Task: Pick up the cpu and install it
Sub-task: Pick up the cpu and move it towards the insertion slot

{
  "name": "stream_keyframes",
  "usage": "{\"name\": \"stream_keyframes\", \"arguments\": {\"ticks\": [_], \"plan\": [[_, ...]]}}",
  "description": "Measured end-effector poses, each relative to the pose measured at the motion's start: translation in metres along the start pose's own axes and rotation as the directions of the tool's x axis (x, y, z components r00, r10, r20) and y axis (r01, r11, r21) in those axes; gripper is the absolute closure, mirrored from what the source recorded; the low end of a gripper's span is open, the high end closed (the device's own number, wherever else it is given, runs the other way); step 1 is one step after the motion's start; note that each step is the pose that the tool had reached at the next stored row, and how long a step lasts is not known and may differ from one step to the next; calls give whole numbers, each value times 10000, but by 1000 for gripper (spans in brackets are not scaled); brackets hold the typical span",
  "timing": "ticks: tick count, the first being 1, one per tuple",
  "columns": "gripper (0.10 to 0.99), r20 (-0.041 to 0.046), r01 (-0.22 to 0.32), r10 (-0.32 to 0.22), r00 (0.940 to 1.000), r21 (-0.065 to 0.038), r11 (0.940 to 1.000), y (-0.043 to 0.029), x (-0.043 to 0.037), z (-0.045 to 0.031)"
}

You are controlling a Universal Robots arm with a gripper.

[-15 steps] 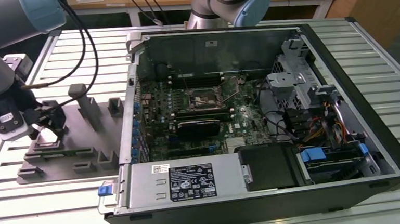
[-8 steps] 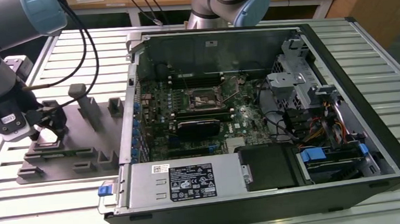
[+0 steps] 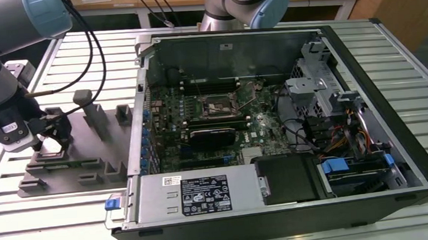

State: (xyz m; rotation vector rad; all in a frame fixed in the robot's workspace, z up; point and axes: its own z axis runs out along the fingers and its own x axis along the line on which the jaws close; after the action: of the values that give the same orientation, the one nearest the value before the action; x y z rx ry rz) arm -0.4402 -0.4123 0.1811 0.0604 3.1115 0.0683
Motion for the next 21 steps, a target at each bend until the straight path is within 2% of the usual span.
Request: {"name": "stream_keyframes", "arguments": {"ticks": [8,10,11,13,21], "plan": [[435,-1,4,-4,10000,0,10000,0,0,0],[447,0,5,-5,10000,0,10000,0,0,1],[510,0,6,-6,10000,0,10000,0,0,1],[541,-1,7,-7,10000,0,10000,0,0,1],[541,3,10,-10,10000,-2,10000,1,-1,-3]]}}
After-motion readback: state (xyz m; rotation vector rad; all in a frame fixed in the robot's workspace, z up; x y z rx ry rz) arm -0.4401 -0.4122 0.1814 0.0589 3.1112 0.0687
